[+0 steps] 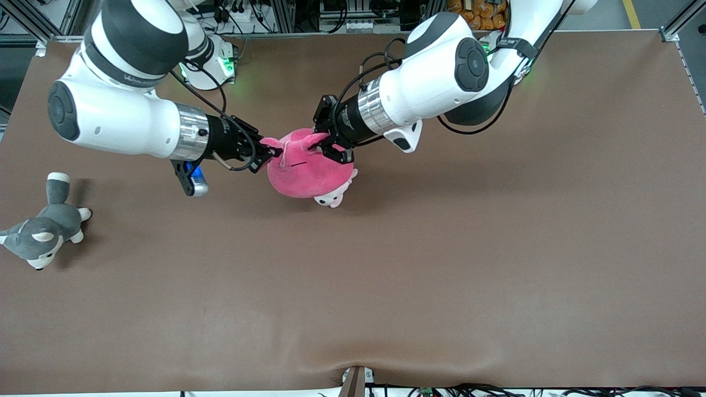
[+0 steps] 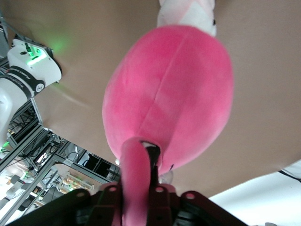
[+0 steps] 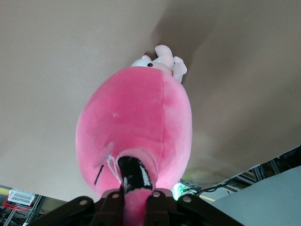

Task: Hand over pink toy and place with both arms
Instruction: 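Carry the pink toy with the right gripper while the left gripper withdraws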

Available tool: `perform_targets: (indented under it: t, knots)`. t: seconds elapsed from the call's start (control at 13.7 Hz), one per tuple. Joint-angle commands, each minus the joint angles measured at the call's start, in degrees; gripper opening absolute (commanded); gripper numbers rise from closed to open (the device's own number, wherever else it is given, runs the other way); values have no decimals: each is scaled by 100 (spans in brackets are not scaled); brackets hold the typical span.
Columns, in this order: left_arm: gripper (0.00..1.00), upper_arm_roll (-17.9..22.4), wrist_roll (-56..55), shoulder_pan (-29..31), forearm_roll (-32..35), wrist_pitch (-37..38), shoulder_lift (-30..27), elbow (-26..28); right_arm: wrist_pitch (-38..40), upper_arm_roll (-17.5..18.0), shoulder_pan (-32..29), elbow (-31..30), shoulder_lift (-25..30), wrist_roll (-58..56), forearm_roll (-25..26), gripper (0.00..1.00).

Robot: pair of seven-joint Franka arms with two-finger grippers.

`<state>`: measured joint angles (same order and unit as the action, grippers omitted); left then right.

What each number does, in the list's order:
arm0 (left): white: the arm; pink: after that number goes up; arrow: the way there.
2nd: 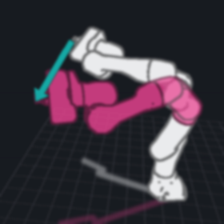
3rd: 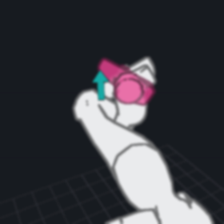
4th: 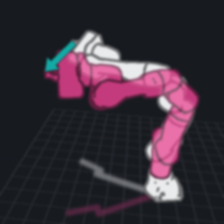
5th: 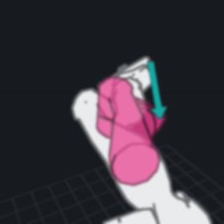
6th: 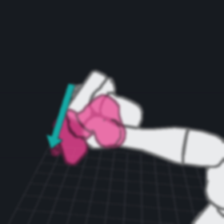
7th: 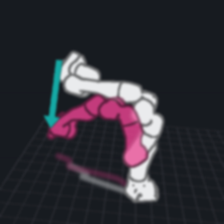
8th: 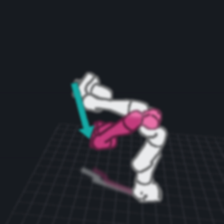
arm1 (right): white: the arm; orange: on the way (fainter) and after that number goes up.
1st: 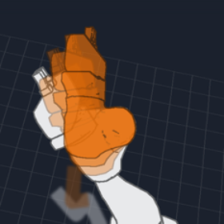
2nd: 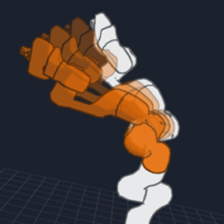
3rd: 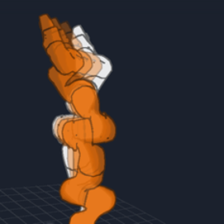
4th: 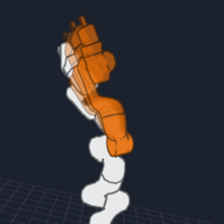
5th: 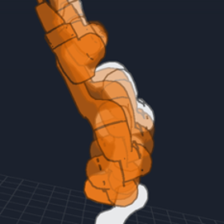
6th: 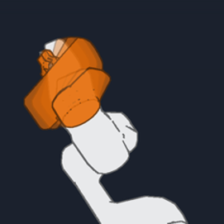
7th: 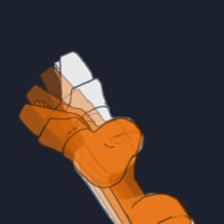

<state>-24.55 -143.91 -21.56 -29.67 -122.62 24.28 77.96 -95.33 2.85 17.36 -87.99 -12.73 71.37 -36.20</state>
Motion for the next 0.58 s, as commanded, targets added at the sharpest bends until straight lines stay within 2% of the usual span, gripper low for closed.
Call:
perform_targets:
  t: [0.0,0.22,0.44,0.51]
  knots:
    - [100,-14,108,126,608,395,-204,-35,470,14,-390,36,104,-376,86,0]
    - [100,-23,1247,607,813,1264,-494,-79,1111,14,-1039,54,174,-1131,156,0]
    - [100,20,3029,1127,909,2196,-810,-79,1744,14,-1848,54,165,-2273,280,0]
    - [100,12,3662,1241,1128,2486,-898,-61,1885,14,-2076,54,157,-2625,384,0]
